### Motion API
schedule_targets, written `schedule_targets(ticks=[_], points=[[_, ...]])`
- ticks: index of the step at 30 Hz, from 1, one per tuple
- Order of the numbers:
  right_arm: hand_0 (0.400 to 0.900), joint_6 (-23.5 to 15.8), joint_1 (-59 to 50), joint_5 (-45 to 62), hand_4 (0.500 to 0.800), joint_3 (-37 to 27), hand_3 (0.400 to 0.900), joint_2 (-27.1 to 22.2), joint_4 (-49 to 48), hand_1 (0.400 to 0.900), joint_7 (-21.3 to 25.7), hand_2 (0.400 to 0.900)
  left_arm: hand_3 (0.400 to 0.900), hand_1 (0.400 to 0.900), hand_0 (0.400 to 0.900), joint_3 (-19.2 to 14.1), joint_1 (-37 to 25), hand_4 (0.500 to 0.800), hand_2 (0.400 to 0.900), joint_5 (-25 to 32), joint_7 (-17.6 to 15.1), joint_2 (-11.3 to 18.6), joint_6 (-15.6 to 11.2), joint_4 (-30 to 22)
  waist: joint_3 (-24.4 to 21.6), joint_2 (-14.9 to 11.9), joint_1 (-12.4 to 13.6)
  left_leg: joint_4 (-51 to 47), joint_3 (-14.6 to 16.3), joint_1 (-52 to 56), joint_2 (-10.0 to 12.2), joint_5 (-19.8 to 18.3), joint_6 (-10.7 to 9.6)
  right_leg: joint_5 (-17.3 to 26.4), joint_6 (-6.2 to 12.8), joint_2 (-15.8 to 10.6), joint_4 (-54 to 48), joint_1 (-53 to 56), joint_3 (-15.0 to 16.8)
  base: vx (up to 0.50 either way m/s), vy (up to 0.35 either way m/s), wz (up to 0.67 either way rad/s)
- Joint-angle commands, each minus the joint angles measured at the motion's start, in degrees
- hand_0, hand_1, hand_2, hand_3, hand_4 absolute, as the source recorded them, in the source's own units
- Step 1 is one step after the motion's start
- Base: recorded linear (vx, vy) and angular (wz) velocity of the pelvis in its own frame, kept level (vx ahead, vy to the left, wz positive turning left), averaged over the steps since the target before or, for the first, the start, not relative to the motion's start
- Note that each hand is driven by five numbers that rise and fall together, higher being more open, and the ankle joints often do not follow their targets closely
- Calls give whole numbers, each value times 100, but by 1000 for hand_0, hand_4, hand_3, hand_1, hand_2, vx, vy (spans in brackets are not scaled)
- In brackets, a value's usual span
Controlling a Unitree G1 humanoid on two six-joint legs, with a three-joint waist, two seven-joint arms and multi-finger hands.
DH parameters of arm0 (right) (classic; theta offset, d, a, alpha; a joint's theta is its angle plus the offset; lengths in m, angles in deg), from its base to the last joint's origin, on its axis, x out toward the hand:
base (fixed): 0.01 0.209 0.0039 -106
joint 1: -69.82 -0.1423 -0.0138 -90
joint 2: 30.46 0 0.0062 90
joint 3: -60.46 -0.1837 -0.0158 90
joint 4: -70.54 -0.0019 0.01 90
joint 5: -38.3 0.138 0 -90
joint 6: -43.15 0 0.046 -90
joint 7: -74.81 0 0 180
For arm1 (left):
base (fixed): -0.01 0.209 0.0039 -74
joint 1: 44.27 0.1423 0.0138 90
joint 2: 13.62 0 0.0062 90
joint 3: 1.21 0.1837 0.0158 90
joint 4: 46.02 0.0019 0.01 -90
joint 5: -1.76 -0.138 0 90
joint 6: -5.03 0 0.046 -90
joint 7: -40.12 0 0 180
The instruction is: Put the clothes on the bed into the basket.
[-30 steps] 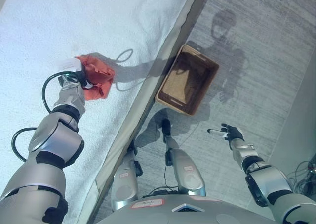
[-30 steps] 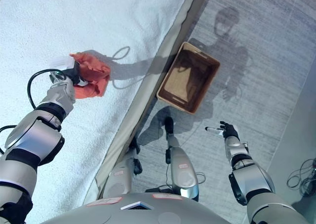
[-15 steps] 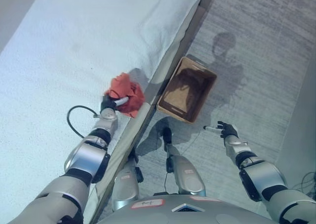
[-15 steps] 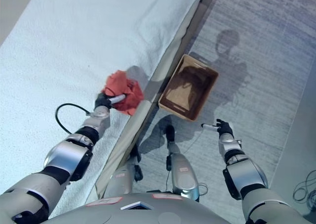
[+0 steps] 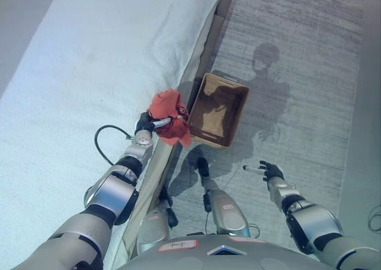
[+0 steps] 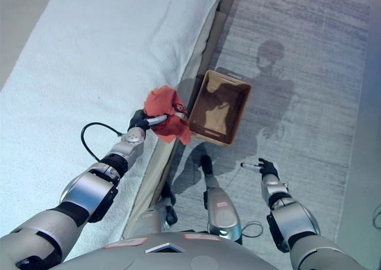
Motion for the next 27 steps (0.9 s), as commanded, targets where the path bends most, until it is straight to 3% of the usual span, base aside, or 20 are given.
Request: schedule_targets(ticks=[1, 11, 18, 19, 20, 21, 27], points=[[900, -81, -292, -73, 800, -100, 900, -598, 278, 900, 123, 900, 400, 400, 400, -160, -1008, 500, 400, 106, 171, -75, -562, -22, 176, 447, -180, -28, -109, 123, 168, -343, -150, -597, 271, 171, -3, 248, -186, 50, -34, -39], [900, -136, -109, -91, 800, -172, 900, -703, 241, 900, 32, 900, 400, 400, 400, -213, -1030, 500, 400, 790, 521, -340, -719, -239, 90, 534, -388, -28, 442, 324, 267, -464, -185, -544, 293, 371, -3, 112, 222, 56, -31, -38], [900, -188, -47, -91, 800, -157, 900, -666, 270, 900, 58, 900, 400, 400, 400, -197, -1245, 500, 400, 573, 460, -261, -689, -77, 23, 497, -482, -28, 697, 374, 338, -483, -221, -484, 312, 491, -3, -7, 412, 45, -33, -26], [900, -194, -35, -95, 800, -161, 900, -661, 274, 900, 61, 900, 418, 418, 418, -200, -1281, 511, 418, 557, 446, -240, -687, -50, 19, 492, -489, -28, 720, 380, 345, -478, -226, -478, 310, 502, -3, -24, 432, 35, -35, -18], [900, -203, -27, -95, 800, -170, 900, -660, 281, 900, 66, 900, 865, 865, 865, -209, -1317, 779, 865, 533, 429, -214, -675, -17, 14, 482, -497, -28, 753, 378, 357, -470, -237, -469, 311, 507, -3, -33, 440, 20, -24, -10], [900, -203, -28, -95, 800, -170, 900, -659, 281, 900, 67, 900, 900, 900, 900, -210, -1321, 800, 900, 533, 430, -213, -676, -14, 14, 481, -494, -28, 757, 378, 358, -470, -238, -467, 310, 508, -3, -35, 444, 36, -41, -15], [900, -210, 30, -97, 800, -139, 900, -640, 312, 900, 27, 900, 900, 900, 900, -174, -1526, 800, 900, 399, 513, -72, -615, 107, -49, 432, -516, -28, 820, 381, 416, -450, -290, -468, 304, 575, -3, -96, 489, 37, -43, -6]])
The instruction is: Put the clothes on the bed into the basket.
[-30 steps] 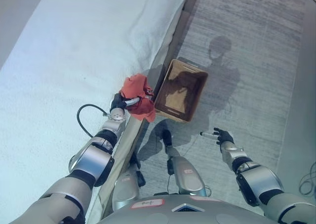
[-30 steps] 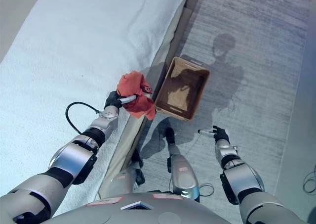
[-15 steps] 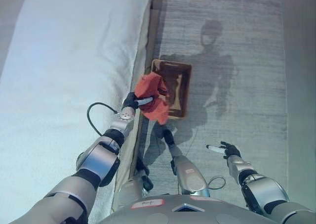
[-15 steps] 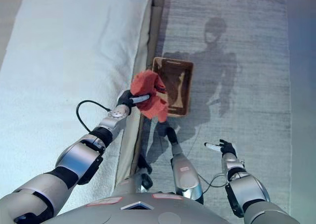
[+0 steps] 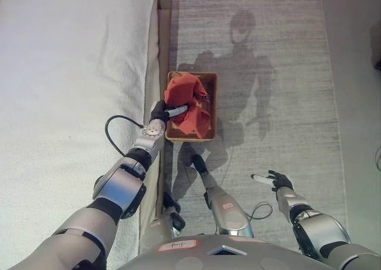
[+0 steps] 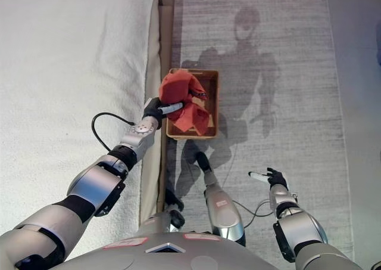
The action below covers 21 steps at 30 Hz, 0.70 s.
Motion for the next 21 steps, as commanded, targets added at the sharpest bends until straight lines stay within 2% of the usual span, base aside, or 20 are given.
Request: schedule_targets(ticks=[1, 4, 14, 21], points=[[900, -130, -231, -96, 800, 5, 900, -442, 350, 900, 47, 900, 900, 900, 900, -217, -1048, 800, 900, -271, 59, 100, -395, 269, 43, 248, -59, -3, -453, 214, 275, -198, -102, -597, 211, 128, -8, 370, -615, 26, -44, 10], [900, -136, -229, -89, 800, 30, 900, -446, 345, 900, 25, 900, 900, 900, 900, -67, -1048, 800, 900, -510, 128, 78, -334, 317, 23, 268, -17, -3, -526, 177, 287, -165, -120, -625, 182, 120, -8, 373, -679, 18, -37, 13], [900, -108, -305, -58, 800, 8, 900, -527, 450, 900, -69, 900, 900, 900, 900, -36, -946, 800, 900, -607, 268, 53, -238, 415, -48, 372, 124, -3, -927, -18, 267, -89, -109, -706, 111, 54, -8, 456, -1020, -7, -32, 26], [900, -49, -342, -58, 800, -27, 900, -539, 461, 900, -221, 900, 900, 900, 900, -155, -366, 800, 900, -669, 393, 111, -200, 363, -21, 428, 247, -3, -1153, 133, 183, -84, -63, -781, 86, -47, -8, 765, -1209, -30, 2, 21]])
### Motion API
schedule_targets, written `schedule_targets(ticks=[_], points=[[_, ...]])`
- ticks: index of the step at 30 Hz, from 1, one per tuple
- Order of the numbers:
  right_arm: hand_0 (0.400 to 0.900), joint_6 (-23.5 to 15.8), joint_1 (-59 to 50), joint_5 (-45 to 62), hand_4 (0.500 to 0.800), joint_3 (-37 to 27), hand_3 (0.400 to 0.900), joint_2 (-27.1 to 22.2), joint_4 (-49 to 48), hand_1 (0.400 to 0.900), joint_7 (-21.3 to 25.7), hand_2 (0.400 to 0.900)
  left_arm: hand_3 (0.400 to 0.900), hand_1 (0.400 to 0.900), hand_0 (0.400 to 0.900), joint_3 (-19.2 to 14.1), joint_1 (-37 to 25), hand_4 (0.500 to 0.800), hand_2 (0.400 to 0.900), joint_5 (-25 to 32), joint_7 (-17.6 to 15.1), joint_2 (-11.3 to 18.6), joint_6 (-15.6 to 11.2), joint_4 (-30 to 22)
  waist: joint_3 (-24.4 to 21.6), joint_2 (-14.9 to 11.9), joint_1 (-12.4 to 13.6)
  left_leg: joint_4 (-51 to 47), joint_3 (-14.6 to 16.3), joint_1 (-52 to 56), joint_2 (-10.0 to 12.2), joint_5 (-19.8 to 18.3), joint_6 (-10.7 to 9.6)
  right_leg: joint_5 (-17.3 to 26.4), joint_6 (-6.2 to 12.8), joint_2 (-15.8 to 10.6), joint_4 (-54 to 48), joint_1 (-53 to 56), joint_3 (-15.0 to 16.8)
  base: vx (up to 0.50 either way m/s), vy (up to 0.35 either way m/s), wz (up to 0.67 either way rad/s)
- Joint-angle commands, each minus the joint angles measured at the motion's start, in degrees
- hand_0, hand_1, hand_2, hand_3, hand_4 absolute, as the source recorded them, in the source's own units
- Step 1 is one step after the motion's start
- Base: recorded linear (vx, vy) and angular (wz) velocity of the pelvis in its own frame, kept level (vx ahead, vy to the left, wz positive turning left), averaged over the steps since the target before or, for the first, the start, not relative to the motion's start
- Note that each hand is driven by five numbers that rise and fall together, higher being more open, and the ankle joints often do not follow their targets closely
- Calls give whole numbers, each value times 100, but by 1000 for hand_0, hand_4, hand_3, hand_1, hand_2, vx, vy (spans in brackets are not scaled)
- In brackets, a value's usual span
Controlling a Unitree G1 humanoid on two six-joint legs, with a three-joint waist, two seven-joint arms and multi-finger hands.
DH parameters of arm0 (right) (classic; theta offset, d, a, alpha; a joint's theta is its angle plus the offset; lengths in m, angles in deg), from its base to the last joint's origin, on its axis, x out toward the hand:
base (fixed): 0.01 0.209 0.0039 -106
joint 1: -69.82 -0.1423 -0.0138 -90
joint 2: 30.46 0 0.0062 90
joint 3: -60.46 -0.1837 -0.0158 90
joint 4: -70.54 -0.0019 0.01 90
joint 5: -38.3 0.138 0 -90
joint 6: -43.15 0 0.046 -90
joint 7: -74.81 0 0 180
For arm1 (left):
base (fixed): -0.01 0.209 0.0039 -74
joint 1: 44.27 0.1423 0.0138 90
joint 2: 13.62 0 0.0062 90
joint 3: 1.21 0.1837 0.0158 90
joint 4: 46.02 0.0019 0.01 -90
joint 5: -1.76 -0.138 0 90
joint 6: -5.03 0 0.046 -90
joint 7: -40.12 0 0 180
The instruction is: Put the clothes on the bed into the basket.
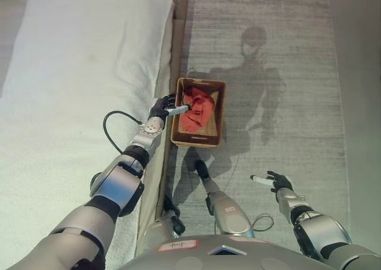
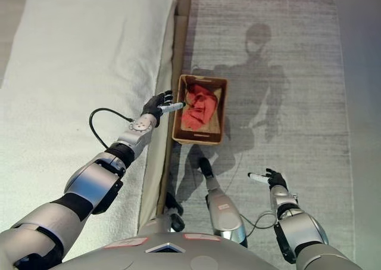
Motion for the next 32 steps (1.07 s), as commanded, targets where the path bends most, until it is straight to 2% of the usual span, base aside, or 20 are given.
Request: schedule_targets(ticks=[1, 5, 8, 10, 12, 14, 15, 16, 20, 26, 32], points=[[900, 6, -399, -62, 800, -53, 900, -522, 457, 900, -15, 900, 900, 900, 900, -273, -281, 800, 900, -346, 85, 14, -255, 295, 233, 314, 79, -11, -714, 206, 92, -141, -72, -824, 103, 24, -8, 670, -767, -29, 6, 28], [900, 83, -465, -138, 800, -109, 900, -487, 475, 900, -129, 900, 900, 900, 900, -481, 505, 800, 900, -530, 210, 119, -196, 342, 309, 319, 262, -11, -876, 544, 15, -152, -42, -916, 85, -48, -8, 1103, -906, -46, 18, 36], [900, 111, -468, -193, 800, -155, 900, -487, 494, 900, -240, 900, 900, 900, 900, -553, 977, 800, 900, -922, 325, 226, -130, 449, 321, 280, 365, -11, -985, 762, -39, -176, -16, -972, 76, -93, -8, 1411, -1017, -69, 27, 32], [900, 142, -436, -267, 800, -196, 900, -505, 483, 900, -315, 900, 900, 900, 900, -716, 1401, 800, 900, -1117, 398, 311, -61, 583, 291, 254, 465, -11, -1058, 878, -82, -188, 10, -1005, 78, -116, -8, 1585, -1086, -106, 33, 20], [900, 153, -421, -296, 800, -194, 900, -509, 475, 900, -366, 900, 900, 900, 900, -754, 1537, 800, 900, -1171, 452, 370, -57, 602, 257, 190, 511, -11, -1035, 851, -111, -93, 47, -938, 40, -138, -8, 1571, -1099, -114, -2, 15], [900, 161, -288, -451, 800, -183, 900, -481, 394, 900, -443, 900, 900, 900, 900, -798, 2055, 800, 900, -1650, 508, 465, -22, 653, 190, 140, 634, -11, -1130, 949, -143, -98, 80, -963, 59, -177, -8, 1732, -1198, -123, 56, 31], [900, 161, -287, -451, 800, -183, 900, -481, 393, 900, -442, 900, 900, 900, 900, -798, 2056, 800, 900, -1650, 508, 465, -22, 652, 190, 140, 633, -11, -1131, 950, -143, -98, 80, -963, 59, -177, -8, 1733, -1199, -138, 73, 37], [900, 169, -133, -554, 800, -192, 900, -440, 301, 900, -476, 900, 900, 900, 900, -894, 2413, 800, 900, -1885, 498, 535, 18, 694, 139, 98, 713, -11, -1201, 1008, -168, -111, 106, -975, 76, -201, -8, 1839, -1266, -85, 51, 25], [900, 150, 137, -743, 800, -168, 900, -387, 145, 900, -562, 900, 900, 900, 900, -1116, 3041, 800, 900, -2212, 515, 647, 93, 884, 74, 11, 828, -11, -1324, 1137, -218, -154, 156, -996, 113, -250, -8, 2046, -1390, -80, 71, 24], [900, 183, 432, -1056, 800, -74, 900, -168, 63, 900, -672, 900, 900, 900, 900, -1348, 3601, 800, 900, -2559, 547, 599, 197, 1227, 31, -103, 931, -11, -1473, 1290, -325, -223, 248, -1005, 148, -321, 30, 2248, -1480, -56, 63, 22], [900, 198, 555, -1292, 800, 96, 900, 17, 32, 900, -691, 900, 900, 900, 900, -1393, 3751, 800, 900, -2700, 487, 591, 206, 1265, -22, -181, 1003, -11, -1559, 1377, -399, -300, 307, -1032, 177, -375, 30, 2398, -1556, -20, 56, 15]])
